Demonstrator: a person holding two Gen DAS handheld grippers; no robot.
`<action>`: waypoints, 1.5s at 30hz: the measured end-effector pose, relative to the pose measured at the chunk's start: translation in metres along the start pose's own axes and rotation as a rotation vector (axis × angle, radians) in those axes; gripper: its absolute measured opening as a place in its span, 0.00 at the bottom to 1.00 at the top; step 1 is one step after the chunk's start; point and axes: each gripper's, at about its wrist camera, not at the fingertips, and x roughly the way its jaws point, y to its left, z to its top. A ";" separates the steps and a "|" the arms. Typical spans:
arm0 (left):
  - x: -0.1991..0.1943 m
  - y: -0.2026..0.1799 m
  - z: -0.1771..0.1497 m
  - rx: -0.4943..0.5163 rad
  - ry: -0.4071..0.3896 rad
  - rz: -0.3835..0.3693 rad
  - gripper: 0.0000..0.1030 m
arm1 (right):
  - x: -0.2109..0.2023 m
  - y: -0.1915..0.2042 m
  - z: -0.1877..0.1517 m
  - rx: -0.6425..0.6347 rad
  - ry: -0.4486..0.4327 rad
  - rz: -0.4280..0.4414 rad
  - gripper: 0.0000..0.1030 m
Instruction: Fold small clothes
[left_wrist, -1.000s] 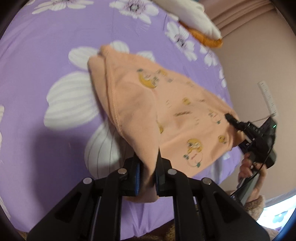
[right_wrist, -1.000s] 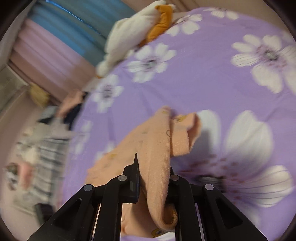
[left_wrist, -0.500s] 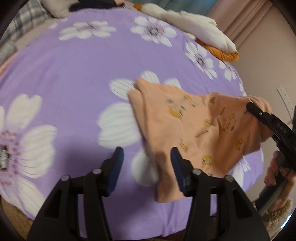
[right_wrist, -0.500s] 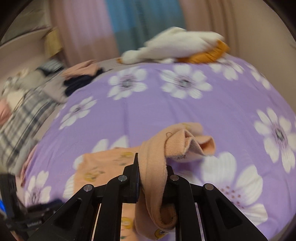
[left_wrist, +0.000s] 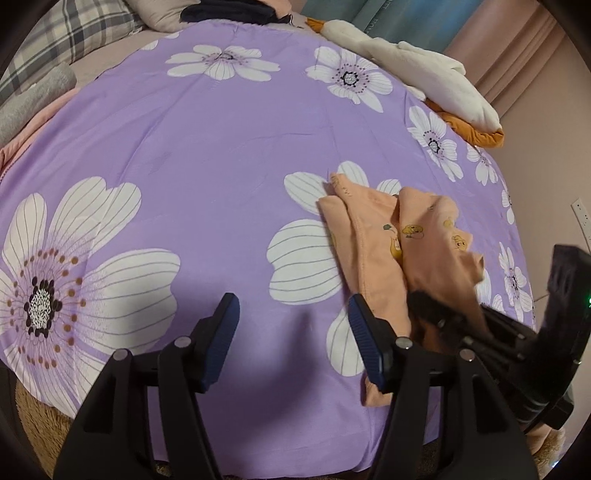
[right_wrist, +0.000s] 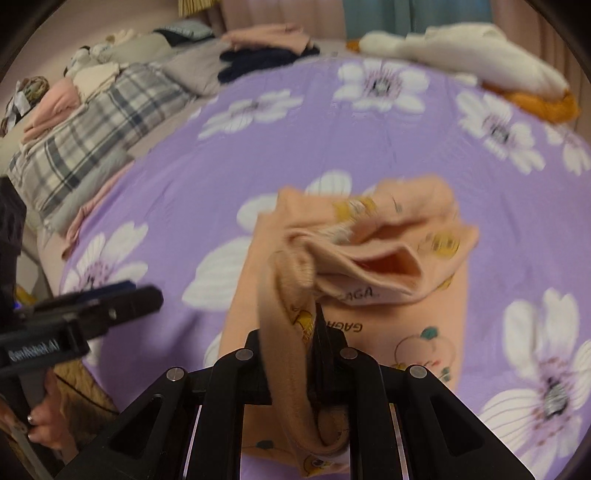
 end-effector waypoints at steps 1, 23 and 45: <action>0.001 -0.001 0.000 -0.001 0.005 -0.001 0.60 | 0.001 -0.001 -0.003 0.011 0.011 0.017 0.19; 0.053 -0.147 0.038 0.369 0.125 -0.162 0.74 | -0.076 -0.106 -0.061 0.400 -0.156 -0.041 0.66; 0.068 -0.046 0.058 0.096 0.119 -0.030 0.62 | -0.062 -0.125 -0.073 0.458 -0.114 0.012 0.66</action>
